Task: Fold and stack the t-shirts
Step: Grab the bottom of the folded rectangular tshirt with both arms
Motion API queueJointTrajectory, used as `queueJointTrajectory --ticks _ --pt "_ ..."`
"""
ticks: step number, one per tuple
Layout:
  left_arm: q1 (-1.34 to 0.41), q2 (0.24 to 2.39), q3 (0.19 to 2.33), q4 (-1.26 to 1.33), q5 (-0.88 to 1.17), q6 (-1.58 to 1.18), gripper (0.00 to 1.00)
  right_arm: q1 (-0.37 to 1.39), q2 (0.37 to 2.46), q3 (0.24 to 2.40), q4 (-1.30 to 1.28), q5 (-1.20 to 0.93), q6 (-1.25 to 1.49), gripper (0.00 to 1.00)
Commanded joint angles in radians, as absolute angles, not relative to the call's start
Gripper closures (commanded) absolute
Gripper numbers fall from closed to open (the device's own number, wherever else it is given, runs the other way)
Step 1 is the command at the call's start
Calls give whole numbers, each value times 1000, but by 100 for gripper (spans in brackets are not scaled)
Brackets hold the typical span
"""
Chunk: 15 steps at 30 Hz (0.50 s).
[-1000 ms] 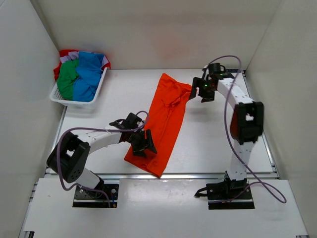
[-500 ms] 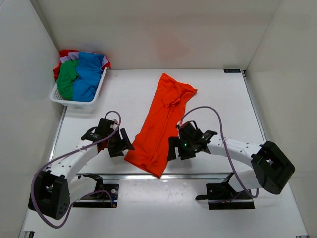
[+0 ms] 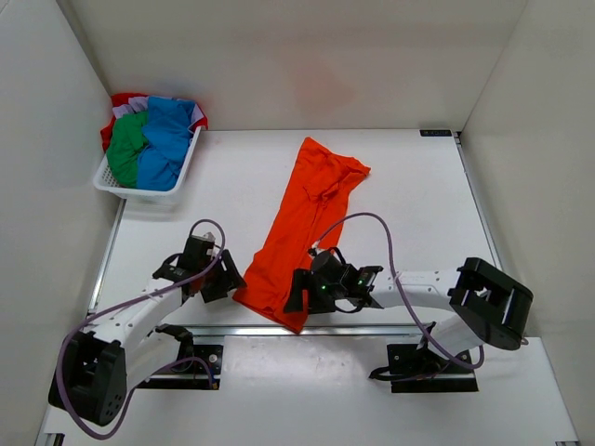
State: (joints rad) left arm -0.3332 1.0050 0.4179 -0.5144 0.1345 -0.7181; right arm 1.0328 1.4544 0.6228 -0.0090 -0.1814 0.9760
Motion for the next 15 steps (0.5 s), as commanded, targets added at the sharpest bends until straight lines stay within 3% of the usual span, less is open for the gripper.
queueJointTrajectory --ticks 1,4,6,8,10,15 --pt "-345 991 353 -468 120 -752 26 1071 1467 585 -43 -115 1054 31" --pt "-367 991 342 -454 114 -767 34 1075 1443 548 -35 -101 1087 35" --pt "-377 999 330 -433 124 -768 44 1066 1437 525 -12 -123 1086 52" --pt "-393 1003 318 -423 146 -775 82 1074 1440 515 -14 -139 1083 95" --pt "-413 997 316 -434 152 -785 100 1074 1430 525 -34 -147 1077 99" --pt "-462 905 293 -518 178 -813 100 1017 1349 502 -135 -241 977 100"
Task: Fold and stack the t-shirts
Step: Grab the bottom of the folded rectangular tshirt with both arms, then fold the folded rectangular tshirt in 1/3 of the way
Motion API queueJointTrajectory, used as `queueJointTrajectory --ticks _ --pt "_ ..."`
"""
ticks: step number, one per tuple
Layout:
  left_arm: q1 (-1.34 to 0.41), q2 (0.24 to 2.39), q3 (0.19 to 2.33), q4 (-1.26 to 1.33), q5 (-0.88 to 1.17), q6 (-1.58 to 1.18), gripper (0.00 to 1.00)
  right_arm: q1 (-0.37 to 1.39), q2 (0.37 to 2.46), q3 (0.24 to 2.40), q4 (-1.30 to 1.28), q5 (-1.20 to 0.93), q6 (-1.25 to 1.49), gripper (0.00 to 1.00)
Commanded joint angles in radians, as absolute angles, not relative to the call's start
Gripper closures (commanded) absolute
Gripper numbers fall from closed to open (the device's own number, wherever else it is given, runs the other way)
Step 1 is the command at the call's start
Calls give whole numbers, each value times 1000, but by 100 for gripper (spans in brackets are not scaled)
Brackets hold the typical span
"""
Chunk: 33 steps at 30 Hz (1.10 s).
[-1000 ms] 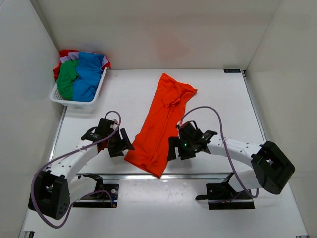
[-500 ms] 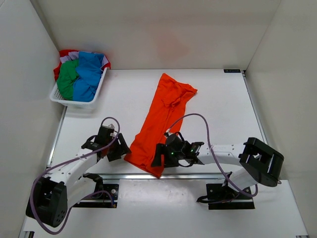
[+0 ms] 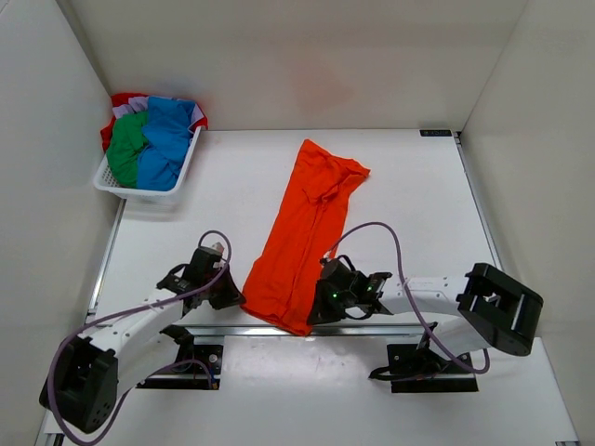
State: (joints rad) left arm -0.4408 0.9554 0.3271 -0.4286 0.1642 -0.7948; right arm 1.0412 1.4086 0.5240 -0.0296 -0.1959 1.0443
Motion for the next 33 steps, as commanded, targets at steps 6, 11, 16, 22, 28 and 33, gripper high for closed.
queueJointTrajectory --ticks 6,11,16,22,28,33 --pt "-572 806 305 -589 235 -894 100 982 1190 482 -279 -311 926 100" --pt "-640 837 366 -604 270 -914 100 965 1103 460 -308 -357 950 100" --pt "-575 940 506 -633 304 -833 100 866 1104 503 -339 -434 904 100" --pt "-448 1118 676 -600 360 -755 100 648 1157 623 -429 -543 758 100" --pt "-354 1345 857 -561 417 -700 100 473 1288 758 -491 -612 612 100" --pt "-299 1555 1055 -566 440 -650 100 396 1434 894 -526 -635 528 100"
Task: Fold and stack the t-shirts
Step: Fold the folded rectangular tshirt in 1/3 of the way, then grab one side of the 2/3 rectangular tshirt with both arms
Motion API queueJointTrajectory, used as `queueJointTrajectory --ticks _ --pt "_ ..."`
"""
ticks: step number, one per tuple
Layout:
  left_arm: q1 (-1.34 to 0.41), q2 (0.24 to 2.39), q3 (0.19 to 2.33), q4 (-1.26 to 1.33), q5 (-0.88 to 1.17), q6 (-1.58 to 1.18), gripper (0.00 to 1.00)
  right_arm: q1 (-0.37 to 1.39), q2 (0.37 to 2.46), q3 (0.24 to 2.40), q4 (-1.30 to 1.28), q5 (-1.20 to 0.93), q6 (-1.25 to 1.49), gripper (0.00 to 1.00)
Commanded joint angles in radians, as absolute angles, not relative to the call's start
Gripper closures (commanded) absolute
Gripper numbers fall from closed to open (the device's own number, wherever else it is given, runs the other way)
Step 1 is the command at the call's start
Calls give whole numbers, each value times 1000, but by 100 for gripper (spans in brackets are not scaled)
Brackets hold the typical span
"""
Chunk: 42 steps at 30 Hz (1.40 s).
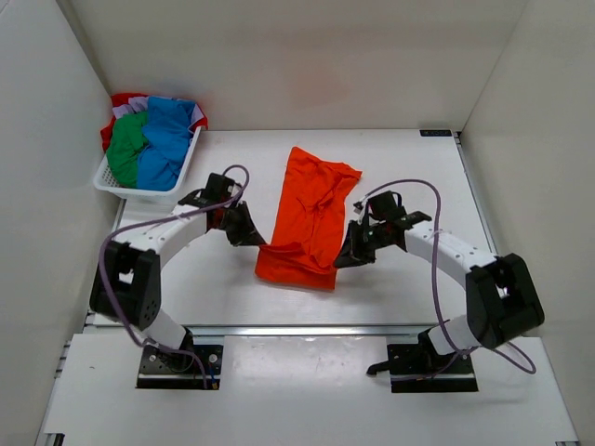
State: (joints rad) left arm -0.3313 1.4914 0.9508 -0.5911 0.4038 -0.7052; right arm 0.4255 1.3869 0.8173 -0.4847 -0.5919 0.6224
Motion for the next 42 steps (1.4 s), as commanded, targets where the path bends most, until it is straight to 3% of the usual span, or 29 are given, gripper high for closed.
queueJointTrajectory --ticks 1,13,15,17,19,20,24,28,32,38,42 --pt "-292 1577 1074 -565 446 -649 100 379 1468 916 -526 -640 520 100" --pt "-272 2032 1590 -649 486 -600 100 253 1742 1193 -589 -638 419 100" --pt "-267 2095 1681 -699 500 -578 90 229 1790 1241 -583 -631 410 100" --pt "-256 2146 1791 -733 497 -578 75 222 1813 1279 -586 -588 399 84" --pt "-242 2177 1831 -749 502 -580 58 206 1821 1314 -583 -542 390 62" --pt "-236 2165 1824 -749 493 -581 54 207 1819 1325 -592 -511 385 52" --pt "-210 2080 1678 -703 480 -583 43 201 1758 1257 -583 -460 406 38" --pt "-201 1927 1414 -631 465 -577 40 245 1610 1041 -493 -450 489 37" --pt "-235 1751 1095 -501 477 -647 41 330 1465 804 -327 -433 658 45" --pt "-308 1617 841 -281 460 -814 37 437 1355 579 -135 -416 841 30" --pt "-330 1585 787 -164 414 -919 32 434 1387 535 -5 -426 917 28"
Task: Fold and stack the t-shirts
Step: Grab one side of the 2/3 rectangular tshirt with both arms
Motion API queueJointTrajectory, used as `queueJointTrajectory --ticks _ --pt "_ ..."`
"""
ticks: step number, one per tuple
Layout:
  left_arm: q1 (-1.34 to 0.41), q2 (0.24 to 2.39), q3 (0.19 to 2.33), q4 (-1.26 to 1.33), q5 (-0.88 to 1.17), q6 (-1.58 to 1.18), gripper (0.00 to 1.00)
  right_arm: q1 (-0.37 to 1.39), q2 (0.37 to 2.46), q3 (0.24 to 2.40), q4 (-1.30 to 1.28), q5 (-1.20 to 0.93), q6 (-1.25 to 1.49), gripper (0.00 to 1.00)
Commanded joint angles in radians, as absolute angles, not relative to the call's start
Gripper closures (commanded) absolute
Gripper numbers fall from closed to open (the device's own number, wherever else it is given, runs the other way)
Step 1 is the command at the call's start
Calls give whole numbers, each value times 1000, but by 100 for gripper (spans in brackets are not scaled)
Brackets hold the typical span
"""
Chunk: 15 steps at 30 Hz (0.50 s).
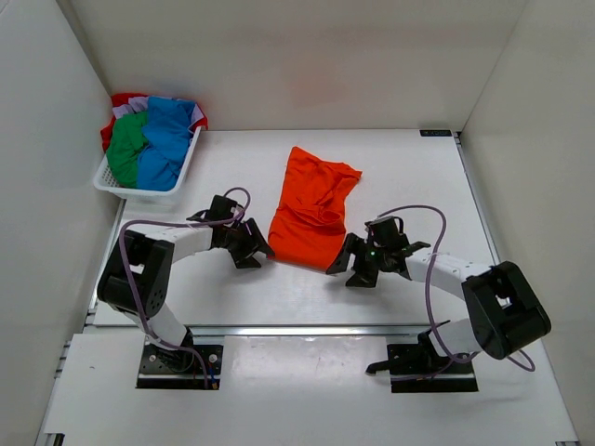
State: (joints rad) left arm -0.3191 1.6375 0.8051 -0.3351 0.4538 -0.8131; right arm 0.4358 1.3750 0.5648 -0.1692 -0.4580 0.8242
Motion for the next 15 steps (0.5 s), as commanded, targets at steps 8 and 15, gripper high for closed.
queueJointTrajectory --ticks 8,15 --pt "-379 1643 776 -71 377 -1003 52 430 1545 603 77 -454 931 52" --pt "-368 1622 877 -162 413 -976 100 385 1499 744 -105 -428 804 100"
